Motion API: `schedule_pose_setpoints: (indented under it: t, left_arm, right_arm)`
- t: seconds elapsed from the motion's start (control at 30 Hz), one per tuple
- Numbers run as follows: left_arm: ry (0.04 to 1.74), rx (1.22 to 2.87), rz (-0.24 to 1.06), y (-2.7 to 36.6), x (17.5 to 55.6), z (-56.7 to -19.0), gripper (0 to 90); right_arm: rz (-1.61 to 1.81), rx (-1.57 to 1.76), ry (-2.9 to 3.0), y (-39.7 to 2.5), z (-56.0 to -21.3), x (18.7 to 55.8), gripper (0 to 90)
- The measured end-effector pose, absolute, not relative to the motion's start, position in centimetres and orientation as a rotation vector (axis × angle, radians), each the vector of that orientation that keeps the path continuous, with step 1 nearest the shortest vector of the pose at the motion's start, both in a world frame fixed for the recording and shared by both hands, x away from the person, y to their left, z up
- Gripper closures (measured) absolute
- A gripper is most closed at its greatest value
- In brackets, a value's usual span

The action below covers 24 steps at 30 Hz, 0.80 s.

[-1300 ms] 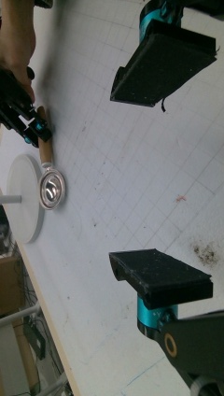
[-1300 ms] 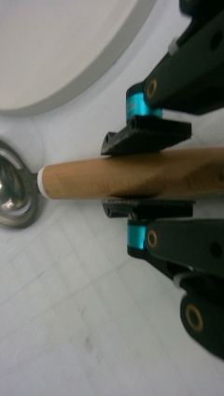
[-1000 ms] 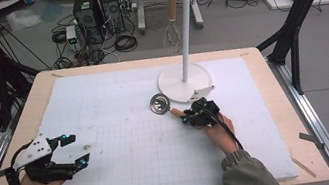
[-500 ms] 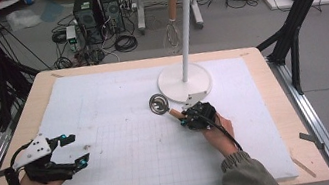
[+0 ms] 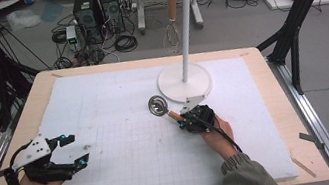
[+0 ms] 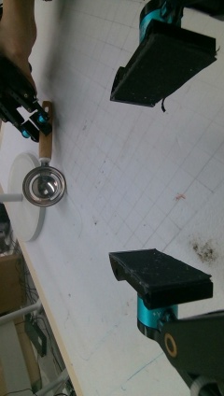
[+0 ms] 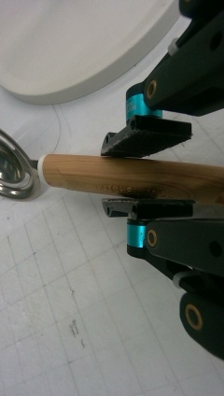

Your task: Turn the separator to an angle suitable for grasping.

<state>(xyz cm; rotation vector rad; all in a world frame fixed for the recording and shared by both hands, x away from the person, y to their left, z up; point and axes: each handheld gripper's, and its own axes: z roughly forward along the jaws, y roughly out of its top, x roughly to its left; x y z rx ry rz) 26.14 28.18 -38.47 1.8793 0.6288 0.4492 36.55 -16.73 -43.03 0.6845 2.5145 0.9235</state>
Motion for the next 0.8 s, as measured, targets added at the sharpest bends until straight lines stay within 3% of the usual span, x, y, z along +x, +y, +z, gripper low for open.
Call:
schedule_pose_setpoints:
  t: [0.8]
  left_arm:
    - [0.630, 1.879, 0.450, 28.17, 26.14, -38.47, 19.4]
  right_arm:
    - [0.963, 0.780, 2.543, -16.72, -43.25, 37.44, 66.7]
